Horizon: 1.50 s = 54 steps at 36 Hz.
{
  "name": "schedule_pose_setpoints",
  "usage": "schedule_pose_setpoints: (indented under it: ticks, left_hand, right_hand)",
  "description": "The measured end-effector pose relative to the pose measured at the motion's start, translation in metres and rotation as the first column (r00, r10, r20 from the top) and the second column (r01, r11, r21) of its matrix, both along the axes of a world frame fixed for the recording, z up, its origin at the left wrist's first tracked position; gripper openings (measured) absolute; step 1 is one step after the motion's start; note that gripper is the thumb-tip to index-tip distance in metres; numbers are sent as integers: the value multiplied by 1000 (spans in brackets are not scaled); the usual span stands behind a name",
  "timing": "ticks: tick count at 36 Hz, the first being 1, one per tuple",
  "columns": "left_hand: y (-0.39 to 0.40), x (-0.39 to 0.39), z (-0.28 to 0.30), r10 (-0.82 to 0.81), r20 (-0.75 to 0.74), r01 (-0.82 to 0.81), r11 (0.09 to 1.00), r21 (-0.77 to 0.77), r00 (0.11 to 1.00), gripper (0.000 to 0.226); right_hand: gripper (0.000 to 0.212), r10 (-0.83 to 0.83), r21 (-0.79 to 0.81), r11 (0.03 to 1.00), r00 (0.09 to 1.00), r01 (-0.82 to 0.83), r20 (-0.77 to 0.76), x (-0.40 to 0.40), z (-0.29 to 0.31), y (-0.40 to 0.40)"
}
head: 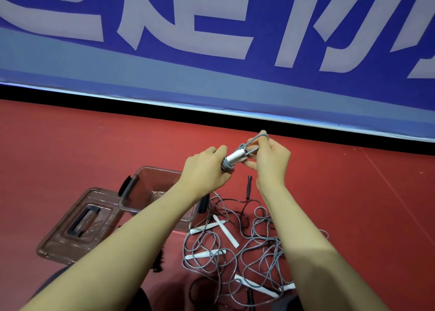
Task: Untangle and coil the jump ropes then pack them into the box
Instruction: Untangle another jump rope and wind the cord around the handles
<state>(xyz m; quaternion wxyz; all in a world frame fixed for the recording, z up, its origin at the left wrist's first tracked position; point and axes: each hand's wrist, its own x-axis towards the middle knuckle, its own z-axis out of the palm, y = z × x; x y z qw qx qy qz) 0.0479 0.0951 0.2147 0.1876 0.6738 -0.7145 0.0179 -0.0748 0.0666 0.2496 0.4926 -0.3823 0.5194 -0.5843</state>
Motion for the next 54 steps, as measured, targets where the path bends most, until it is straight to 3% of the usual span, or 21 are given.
schedule_pose_setpoints:
  ticks: [7,13,18,27,31,35,38,46,54]
  left_hand:
    - [1,3,-4,-31,95,28,999,37,995,33]
    - [5,8,-8,-24,88,16,996,85,996,32]
    - [9,14,-15,50,-147,-30,990,137,988,29]
    - [19,23,-28,245,-455,-179,966,185,856,27]
    - [22,29,-26,228,-577,-93,963,254,784,26]
    - [31,37,-31,226,-749,28,950,310,623,22]
    - [39,46,-47,268,-737,-3,941,340,620,22]
    - [62,68,-105,329,-707,-70,926,370,626,29]
    - [92,89,-181,446,-658,-132,873,470,607,35]
  right_hand:
    - [42,-17,113,993,1000,16,2,-2,-1,0]
    - [18,98,146,985,995,-96,-9,1,3,4]
    - [19,208,107,973,978,-204,-27,7,-2,7]
    - [17,406,175,906,909,-386,-99,21,-24,5]
    - [28,520,285,845,820,-453,-238,29,-38,7]
    - [31,582,314,799,789,-512,-195,39,-55,15]
    - [28,596,321,779,795,-539,-112,50,-76,25]
    - [28,621,385,745,776,-544,-106,76,-134,38]
    - [31,720,527,618,689,-584,-81,95,-206,56]
